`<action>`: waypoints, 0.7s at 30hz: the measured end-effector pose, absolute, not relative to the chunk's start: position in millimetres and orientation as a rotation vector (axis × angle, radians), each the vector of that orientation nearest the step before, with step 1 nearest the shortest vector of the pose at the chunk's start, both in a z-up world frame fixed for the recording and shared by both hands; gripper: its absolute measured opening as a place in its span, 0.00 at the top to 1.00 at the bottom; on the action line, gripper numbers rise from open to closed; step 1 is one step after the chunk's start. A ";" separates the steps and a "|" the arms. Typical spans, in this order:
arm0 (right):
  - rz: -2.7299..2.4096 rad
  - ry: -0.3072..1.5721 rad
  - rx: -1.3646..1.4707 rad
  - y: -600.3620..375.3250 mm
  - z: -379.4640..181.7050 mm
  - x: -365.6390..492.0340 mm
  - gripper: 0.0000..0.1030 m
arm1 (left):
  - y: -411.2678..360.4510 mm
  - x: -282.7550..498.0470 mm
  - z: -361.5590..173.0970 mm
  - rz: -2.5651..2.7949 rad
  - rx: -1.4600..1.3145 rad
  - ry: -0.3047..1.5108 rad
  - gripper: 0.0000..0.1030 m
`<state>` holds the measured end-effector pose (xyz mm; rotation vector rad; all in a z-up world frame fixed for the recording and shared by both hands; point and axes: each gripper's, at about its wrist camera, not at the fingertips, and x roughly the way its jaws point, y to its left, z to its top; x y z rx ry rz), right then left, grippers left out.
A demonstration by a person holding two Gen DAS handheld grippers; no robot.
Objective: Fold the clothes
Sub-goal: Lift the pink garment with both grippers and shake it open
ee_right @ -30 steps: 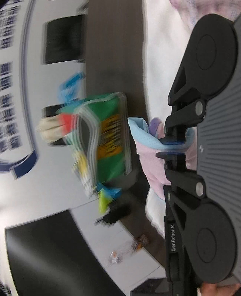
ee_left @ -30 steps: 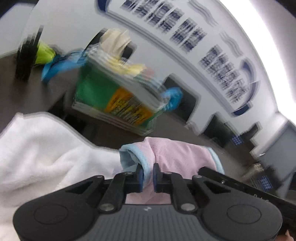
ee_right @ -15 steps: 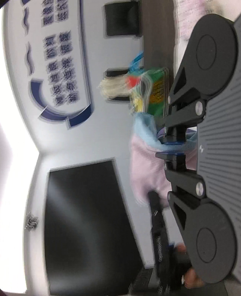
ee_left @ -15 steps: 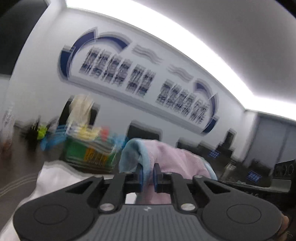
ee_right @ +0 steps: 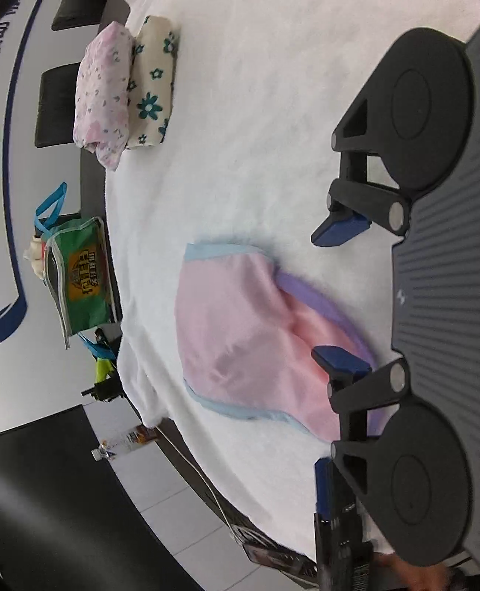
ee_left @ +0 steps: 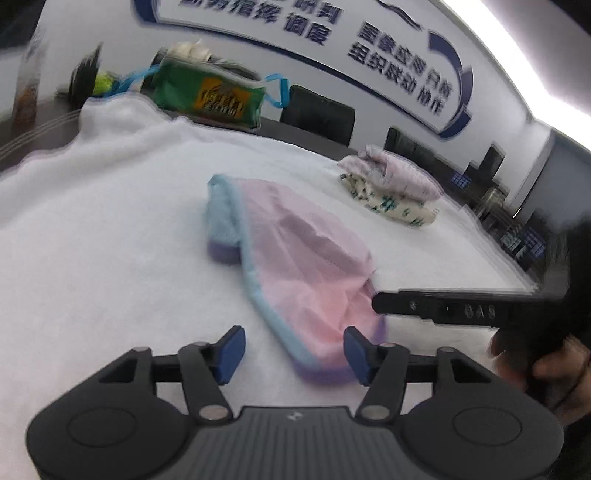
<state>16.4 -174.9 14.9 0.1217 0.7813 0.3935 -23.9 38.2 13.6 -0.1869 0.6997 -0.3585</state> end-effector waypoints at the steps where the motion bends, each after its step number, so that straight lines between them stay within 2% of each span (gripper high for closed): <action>1: 0.389 0.773 0.118 -171.0 14.3 21.7 0.61 | 38.5 -23.4 14.7 -0.352 -0.190 0.696 0.69; 2: 0.391 0.766 0.094 -164.6 15.6 23.0 0.75 | 39.6 -23.0 15.9 -0.346 -0.195 0.692 0.86; 3: 0.384 0.747 0.064 -160.7 14.5 24.3 0.84 | 40.6 -22.6 17.1 -0.340 -0.201 0.688 0.89; 4: 0.381 0.744 0.044 -155.7 14.9 24.8 0.93 | 41.6 -22.2 18.3 -0.334 -0.207 0.684 0.97; 5: 0.395 0.739 0.073 -155.7 19.9 22.0 0.96 | 42.6 -21.8 19.4 -0.328 -0.213 0.680 0.99; 8: 0.438 0.719 0.162 -156.0 35.8 13.2 0.97 | 45.6 -20.6 23.0 -0.310 -0.230 0.668 0.99; 9: 0.469 0.673 0.200 -158.4 51.9 3.6 0.97 | 51.0 -28.9 38.9 -0.317 -0.247 0.622 0.99; 13: 0.625 0.477 0.332 -169.1 124.3 -43.9 0.97 | 72.2 -76.5 121.3 -0.387 -0.261 0.381 0.99; 16: 0.690 0.254 0.294 -170.8 195.0 -98.5 0.97 | 91.7 -114.5 195.7 -0.445 -0.250 0.169 0.99; 21: 0.680 -0.027 0.233 -170.5 289.9 -152.4 0.97 | 113.6 -130.5 282.8 -0.483 -0.254 0.026 0.99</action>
